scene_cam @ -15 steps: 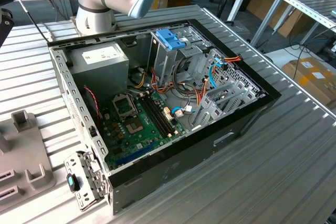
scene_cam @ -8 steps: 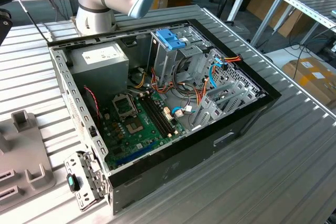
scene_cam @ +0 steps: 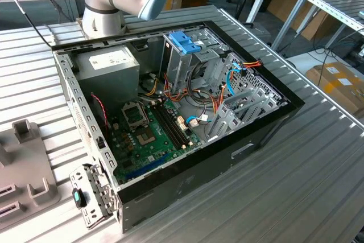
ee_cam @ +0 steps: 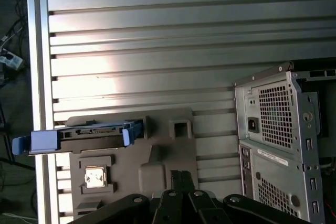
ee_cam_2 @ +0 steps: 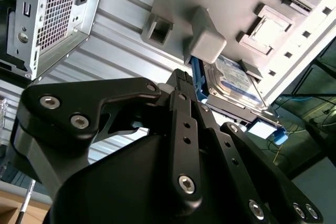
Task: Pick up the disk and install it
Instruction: 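Reach for the disk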
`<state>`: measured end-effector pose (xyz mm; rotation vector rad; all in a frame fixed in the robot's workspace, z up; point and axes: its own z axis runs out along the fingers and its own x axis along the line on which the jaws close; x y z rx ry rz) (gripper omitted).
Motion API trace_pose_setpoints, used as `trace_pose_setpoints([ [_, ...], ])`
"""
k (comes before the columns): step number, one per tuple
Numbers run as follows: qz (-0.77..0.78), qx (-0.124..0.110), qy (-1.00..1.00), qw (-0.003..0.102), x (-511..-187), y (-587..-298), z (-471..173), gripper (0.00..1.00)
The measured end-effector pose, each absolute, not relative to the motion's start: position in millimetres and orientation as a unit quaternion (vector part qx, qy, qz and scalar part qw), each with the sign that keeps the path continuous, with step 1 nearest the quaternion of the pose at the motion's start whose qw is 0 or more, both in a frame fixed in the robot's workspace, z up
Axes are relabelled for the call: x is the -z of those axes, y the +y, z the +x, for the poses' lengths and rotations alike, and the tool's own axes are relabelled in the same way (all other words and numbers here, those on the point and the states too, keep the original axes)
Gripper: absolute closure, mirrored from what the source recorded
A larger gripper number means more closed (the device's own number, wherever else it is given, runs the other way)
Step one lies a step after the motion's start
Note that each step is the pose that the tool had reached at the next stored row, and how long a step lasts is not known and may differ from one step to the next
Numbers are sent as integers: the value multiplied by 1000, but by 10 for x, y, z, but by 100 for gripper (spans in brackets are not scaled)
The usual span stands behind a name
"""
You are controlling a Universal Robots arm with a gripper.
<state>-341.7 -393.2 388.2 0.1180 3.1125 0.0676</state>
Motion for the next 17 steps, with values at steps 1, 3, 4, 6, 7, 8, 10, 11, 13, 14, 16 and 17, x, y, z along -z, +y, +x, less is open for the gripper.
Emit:
trace_pose_setpoints([
  [1, 38, -22, 999, 13, -3879, -3930, -3441, 89],
  [3, 38, -22, 999, 13, -3874, -3926, -3506, 89],
  [4, 38, -22, 999, 13, -3871, -3924, -3528, 89],
  [6, 38, -22, 999, 13, -3868, -3920, -3589, 89],
  [7, 38, -22, 999, 13, -3866, -3919, -3612, 89],
  [8, 38, -22, 999, 13, -3864, -3917, -3639, 89],
  [10, 38, -22, 999, 13, -3862, -3915, -3686, 89],
  [11, 38, -22, 999, 13, -3861, -3915, -3701, 89],
  [13, 38, -22, 999, 13, -3860, -3915, -3721, 89],
  [14, 38, -22, 999, 13, -3860, -3915, -3721, 89],
  [16, 38, -22, 999, 13, -3860, -3914, -3731, 89],
  [17, 38, -22, 999, 13, -3860, -3914, -3731, 89],
])
